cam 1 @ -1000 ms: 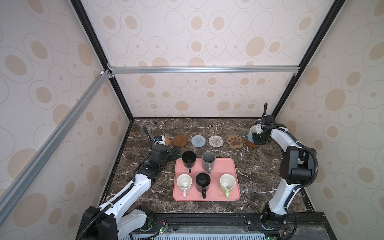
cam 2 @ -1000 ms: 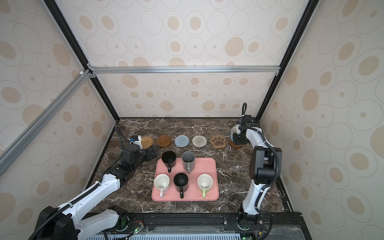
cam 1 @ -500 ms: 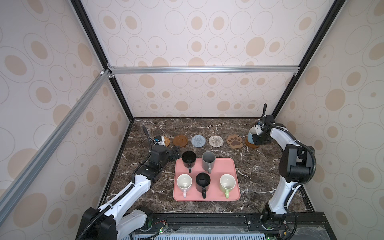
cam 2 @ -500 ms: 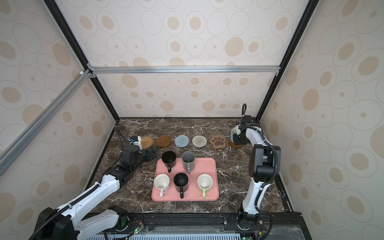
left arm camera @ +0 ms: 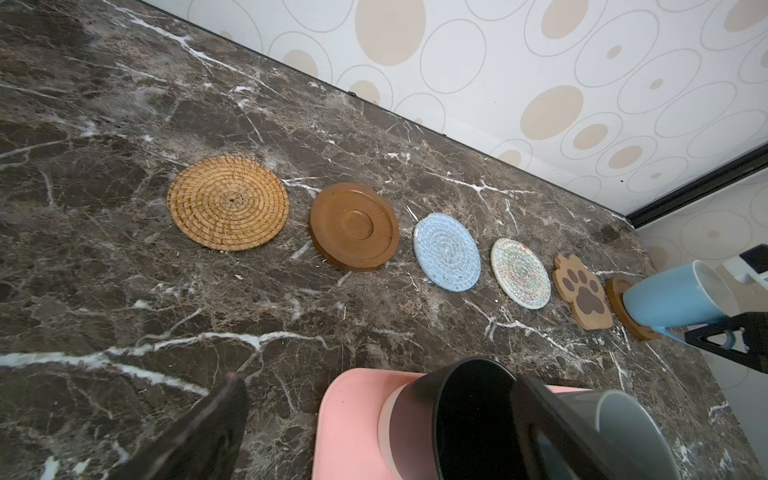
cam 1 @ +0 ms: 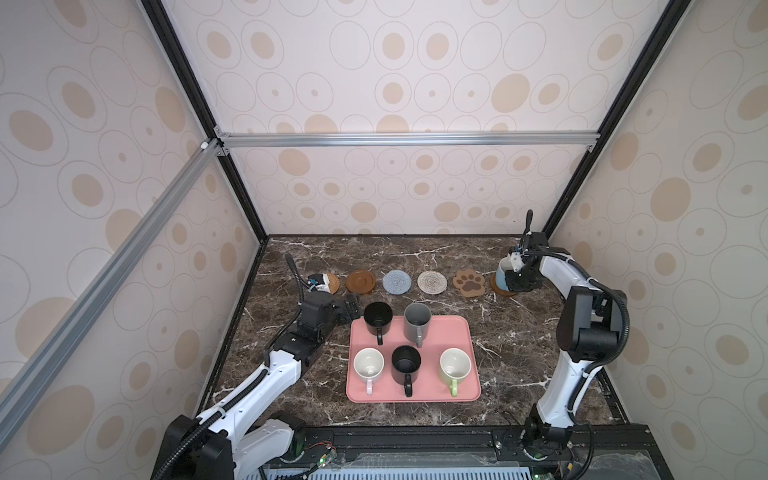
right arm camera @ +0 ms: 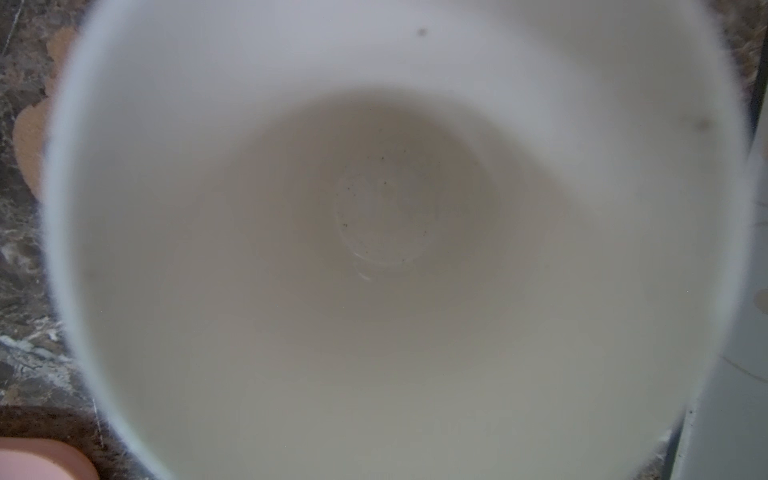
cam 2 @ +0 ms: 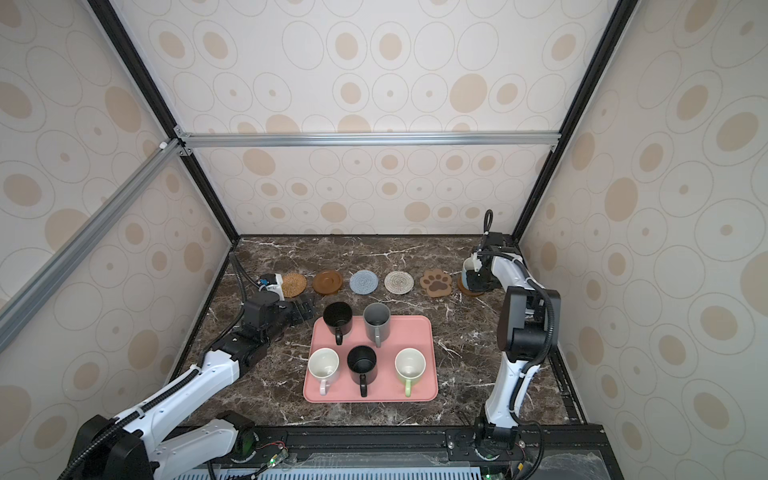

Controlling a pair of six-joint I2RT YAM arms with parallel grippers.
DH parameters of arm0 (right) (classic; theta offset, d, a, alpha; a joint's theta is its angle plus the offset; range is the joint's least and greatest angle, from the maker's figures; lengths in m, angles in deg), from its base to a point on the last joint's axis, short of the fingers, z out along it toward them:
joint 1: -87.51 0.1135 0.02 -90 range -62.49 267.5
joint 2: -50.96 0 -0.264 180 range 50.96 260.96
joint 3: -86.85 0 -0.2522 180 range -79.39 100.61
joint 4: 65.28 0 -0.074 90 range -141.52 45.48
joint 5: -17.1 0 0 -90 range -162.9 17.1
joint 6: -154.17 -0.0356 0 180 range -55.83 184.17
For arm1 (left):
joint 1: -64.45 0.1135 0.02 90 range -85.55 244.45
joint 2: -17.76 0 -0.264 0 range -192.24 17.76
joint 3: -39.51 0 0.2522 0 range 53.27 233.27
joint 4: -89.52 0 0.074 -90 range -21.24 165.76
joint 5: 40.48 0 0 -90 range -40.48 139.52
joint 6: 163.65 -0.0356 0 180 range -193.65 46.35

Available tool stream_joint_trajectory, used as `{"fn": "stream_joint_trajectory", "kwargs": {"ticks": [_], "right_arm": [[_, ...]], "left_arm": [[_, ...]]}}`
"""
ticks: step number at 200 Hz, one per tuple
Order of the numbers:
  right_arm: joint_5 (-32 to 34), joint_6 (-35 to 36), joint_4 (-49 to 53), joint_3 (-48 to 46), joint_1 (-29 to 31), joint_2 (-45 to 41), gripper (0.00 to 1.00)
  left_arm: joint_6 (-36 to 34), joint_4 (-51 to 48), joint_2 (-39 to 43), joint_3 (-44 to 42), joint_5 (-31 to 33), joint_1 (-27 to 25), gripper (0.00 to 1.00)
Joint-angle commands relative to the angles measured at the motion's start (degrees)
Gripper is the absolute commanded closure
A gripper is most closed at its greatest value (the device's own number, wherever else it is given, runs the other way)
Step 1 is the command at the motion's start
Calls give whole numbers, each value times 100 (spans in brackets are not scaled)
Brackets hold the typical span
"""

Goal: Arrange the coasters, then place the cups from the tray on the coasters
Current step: 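Lower the light blue mug onto the small wooden coaster with the right gripper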

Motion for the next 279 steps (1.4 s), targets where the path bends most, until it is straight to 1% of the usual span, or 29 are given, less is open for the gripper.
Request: {"fn": "stream_joint_trajectory", "kwargs": {"ticks": [1,94,221,279], "right_arm": [[88,116,-78,192,-56,23,90],[39,3,-66,107,-79,160,89],[167,-192,-201,-57,-82,56,76],[255,-178,-168,-57,-79,9,72]], "left_arm": [[95,29,88,1,98,-44,0],[142,29,157,-51,115,-44,0],[196,-40,412,-209,221,-44,0],[218,-17,518,-298,288,-44,0]]}}
